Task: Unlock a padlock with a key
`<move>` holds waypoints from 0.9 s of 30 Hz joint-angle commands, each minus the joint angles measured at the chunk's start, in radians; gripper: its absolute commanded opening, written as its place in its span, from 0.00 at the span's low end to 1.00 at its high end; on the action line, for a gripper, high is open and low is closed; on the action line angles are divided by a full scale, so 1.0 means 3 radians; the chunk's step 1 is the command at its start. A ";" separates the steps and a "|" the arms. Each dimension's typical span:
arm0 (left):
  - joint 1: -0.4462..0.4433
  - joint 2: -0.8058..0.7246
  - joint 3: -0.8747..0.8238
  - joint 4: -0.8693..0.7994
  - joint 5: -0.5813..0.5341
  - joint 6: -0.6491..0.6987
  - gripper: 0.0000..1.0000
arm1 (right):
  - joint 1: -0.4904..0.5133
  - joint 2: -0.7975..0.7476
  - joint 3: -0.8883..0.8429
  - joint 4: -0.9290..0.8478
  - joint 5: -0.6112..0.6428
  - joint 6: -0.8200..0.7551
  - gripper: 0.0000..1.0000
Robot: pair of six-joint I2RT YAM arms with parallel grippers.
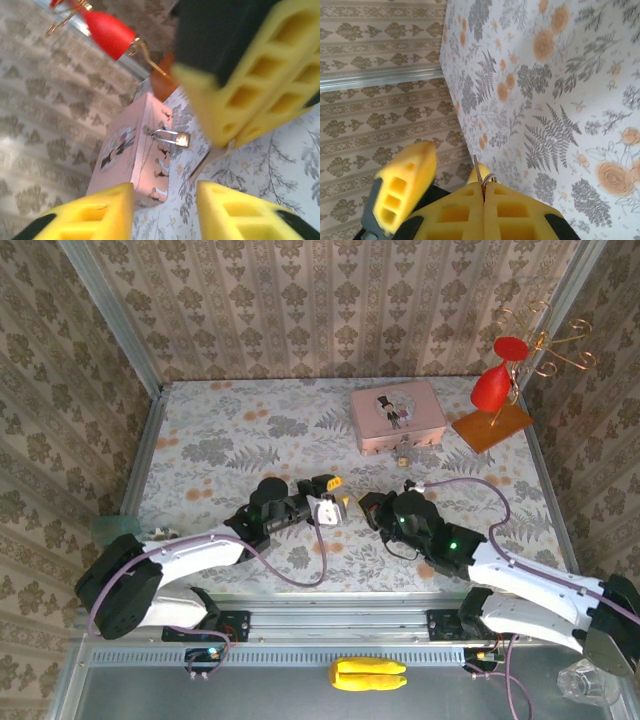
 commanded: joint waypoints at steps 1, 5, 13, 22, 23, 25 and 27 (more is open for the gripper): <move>0.0011 -0.0301 0.0057 0.0029 -0.0265 -0.1075 0.45 | -0.0127 -0.0304 -0.0070 -0.0309 0.0299 -0.0340 0.00; 0.0141 -0.0576 0.0217 -0.0552 -0.0486 -0.2296 0.58 | -0.0280 -0.0669 -0.0123 -0.0503 0.0441 -0.0814 0.00; 0.0391 -0.0615 0.0465 -0.1387 -0.0559 -0.3594 0.60 | -0.0310 -0.1210 -0.0259 -0.0318 0.0715 -0.2153 0.00; 0.0474 0.0051 0.0728 -0.1546 -0.0400 -0.4715 0.65 | -0.0307 -0.1922 -0.0671 0.0090 0.0494 -0.3081 0.00; 0.0429 0.0167 0.0766 -0.1465 -0.0392 -0.4709 0.66 | -0.0310 -0.2006 -0.0683 0.0024 0.0494 -0.3173 0.00; 0.0369 0.0451 0.0908 -0.1411 -0.0330 -0.4778 0.66 | -0.0311 -0.2162 -0.0705 -0.0094 0.0509 -0.3315 0.00; 0.0303 0.0741 0.1089 -0.1353 -0.0251 -0.4833 0.71 | -0.0315 -0.2339 -0.0711 -0.0239 0.0551 -0.3432 0.00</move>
